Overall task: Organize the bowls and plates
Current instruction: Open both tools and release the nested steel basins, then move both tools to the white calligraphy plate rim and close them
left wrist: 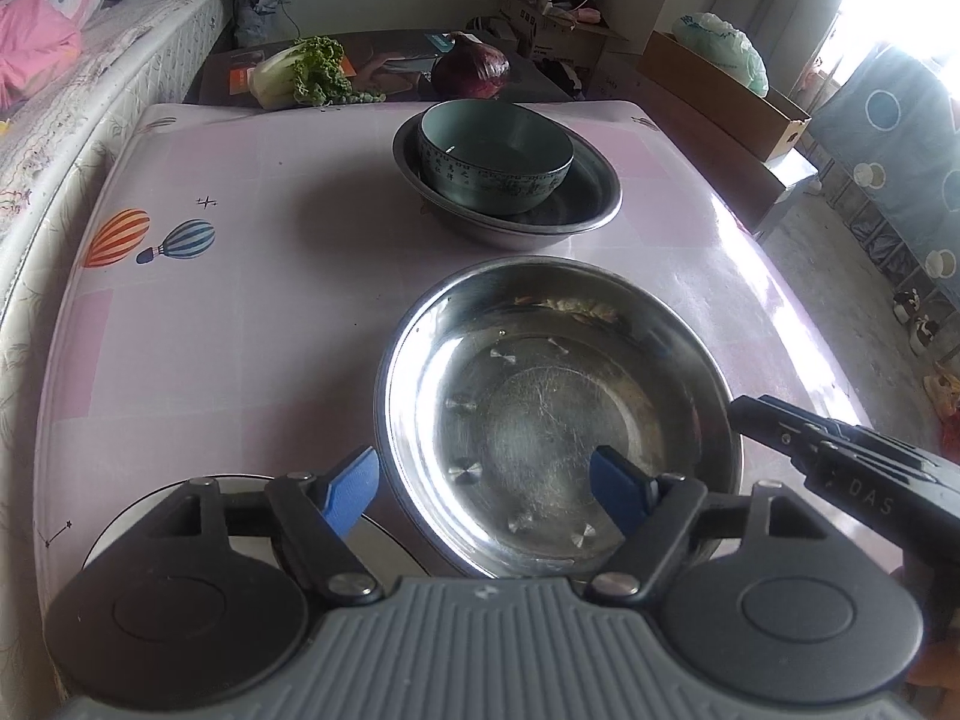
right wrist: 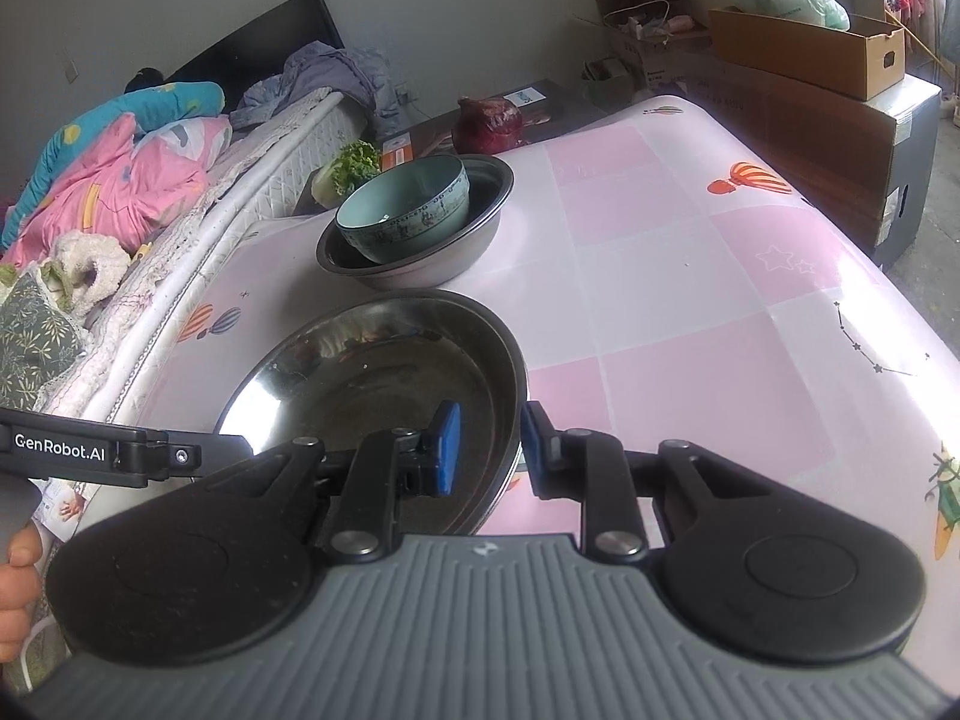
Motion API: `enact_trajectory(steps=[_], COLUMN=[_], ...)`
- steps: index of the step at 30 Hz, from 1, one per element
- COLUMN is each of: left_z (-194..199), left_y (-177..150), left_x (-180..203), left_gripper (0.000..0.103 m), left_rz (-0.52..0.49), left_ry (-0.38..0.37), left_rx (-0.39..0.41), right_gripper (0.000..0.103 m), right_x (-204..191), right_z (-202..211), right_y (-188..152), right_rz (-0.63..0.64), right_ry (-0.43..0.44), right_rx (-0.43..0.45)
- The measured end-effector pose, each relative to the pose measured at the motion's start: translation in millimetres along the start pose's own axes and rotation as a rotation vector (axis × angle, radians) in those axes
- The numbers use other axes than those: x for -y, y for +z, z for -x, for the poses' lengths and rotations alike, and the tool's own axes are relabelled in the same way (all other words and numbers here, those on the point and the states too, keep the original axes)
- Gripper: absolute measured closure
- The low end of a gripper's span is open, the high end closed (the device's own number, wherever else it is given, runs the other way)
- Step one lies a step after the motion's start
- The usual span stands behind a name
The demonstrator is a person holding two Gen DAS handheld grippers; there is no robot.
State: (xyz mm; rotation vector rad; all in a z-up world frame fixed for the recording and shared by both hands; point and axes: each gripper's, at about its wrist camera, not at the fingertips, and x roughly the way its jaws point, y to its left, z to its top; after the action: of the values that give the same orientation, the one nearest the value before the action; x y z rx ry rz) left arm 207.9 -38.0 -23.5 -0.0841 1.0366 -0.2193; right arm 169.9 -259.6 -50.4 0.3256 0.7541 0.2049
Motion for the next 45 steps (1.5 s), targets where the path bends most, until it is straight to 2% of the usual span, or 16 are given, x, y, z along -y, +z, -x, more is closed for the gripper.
enact_trajectory(steps=[5, 10, 16, 22, 27, 33, 39, 45], left_z=[8.0, 26.1, 57.5, 84.8, 98.5, 103.7, 85.3, 72.5], left_y=[-4.3, -14.3, -32.1, -60.1, -86.2, -114.4, -127.5, -130.2], left_x=[0.4, -4.6, -25.2, -53.1, -83.1, -112.7, -130.6, -139.0], left_gripper=[0.024, 0.022, 0.02, 0.016, 0.016, 0.016, 0.017, 0.027], left_rz=[0.016, 0.029, 0.095, 0.145, 0.192, 0.21, 0.214, 0.202], left_ry=[-0.004, -0.014, -0.03, -0.017, -0.004, 0.075, 0.136, 0.143], left_rx=[0.014, 0.061, 0.124, 0.171, 0.192, 0.229, 0.186, 0.17], right_gripper=[0.08, 0.071, 0.062, 0.061, 0.061, 0.061, 0.061, 0.061], right_x=[0.1, 4.6, -0.8, -20.1, -39.9, -70.3, -100.0, -117.2], right_z=[15.5, 36.8, 57.9, 72.6, 68.2, 51.9, 33.3, 17.0], right_y=[-2.1, -8.1, -20.0, -36.9, -58.4, -88.5, -107.1, -100.7], right_rz=[-0.005, -0.04, -0.06, -0.056, -0.066, -0.084, -0.062, -0.039], right_ry=[0.004, 0.017, 0.039, 0.075, 0.116, 0.189, 0.213, 0.227], right_rx=[0.024, 0.046, 0.05, 0.031, -0.03, -0.125, -0.192, -0.199])
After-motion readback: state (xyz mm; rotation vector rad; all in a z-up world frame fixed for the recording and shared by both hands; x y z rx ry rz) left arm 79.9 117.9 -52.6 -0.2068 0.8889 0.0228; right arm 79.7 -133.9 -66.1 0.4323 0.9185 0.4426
